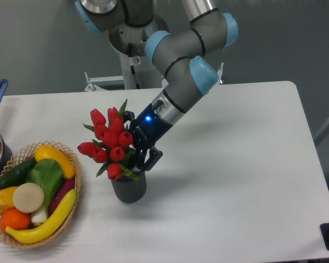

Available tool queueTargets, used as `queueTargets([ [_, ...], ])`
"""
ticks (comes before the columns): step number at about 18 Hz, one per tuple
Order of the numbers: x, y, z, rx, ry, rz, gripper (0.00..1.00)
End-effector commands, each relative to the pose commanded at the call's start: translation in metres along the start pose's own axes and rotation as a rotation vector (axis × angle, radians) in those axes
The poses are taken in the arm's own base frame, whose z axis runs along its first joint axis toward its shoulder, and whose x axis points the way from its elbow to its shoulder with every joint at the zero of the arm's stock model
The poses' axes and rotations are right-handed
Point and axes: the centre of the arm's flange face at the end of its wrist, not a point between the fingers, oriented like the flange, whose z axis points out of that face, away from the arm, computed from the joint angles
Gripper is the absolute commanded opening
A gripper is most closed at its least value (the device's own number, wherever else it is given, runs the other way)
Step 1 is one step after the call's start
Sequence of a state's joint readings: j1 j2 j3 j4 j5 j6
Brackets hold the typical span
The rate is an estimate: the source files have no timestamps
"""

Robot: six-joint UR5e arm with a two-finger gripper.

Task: Pick up the flowers from the vase
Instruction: 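Lower the gripper around the tulip stems at the vase rim and close, then lift the gripped tulip bunch straight up out of the black vase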

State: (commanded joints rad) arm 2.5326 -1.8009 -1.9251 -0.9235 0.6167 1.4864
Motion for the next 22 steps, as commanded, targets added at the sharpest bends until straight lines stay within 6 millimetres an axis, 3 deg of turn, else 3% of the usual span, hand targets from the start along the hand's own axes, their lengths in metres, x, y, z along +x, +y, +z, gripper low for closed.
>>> queueTargets([
  [2, -0.001, 0.001, -0.001, 0.002, -0.002, 0.000, 0.66],
  [5, -0.003, 0.001, -0.006, 0.028, -0.010, -0.010, 0.61],
  [9, -0.003, -0.001, -0.009, 0.061, -0.011, -0.012, 0.48],
  [22, 0.000, -0.019, -0.031, 0.100, -0.048, -0.017, 0.47],
])
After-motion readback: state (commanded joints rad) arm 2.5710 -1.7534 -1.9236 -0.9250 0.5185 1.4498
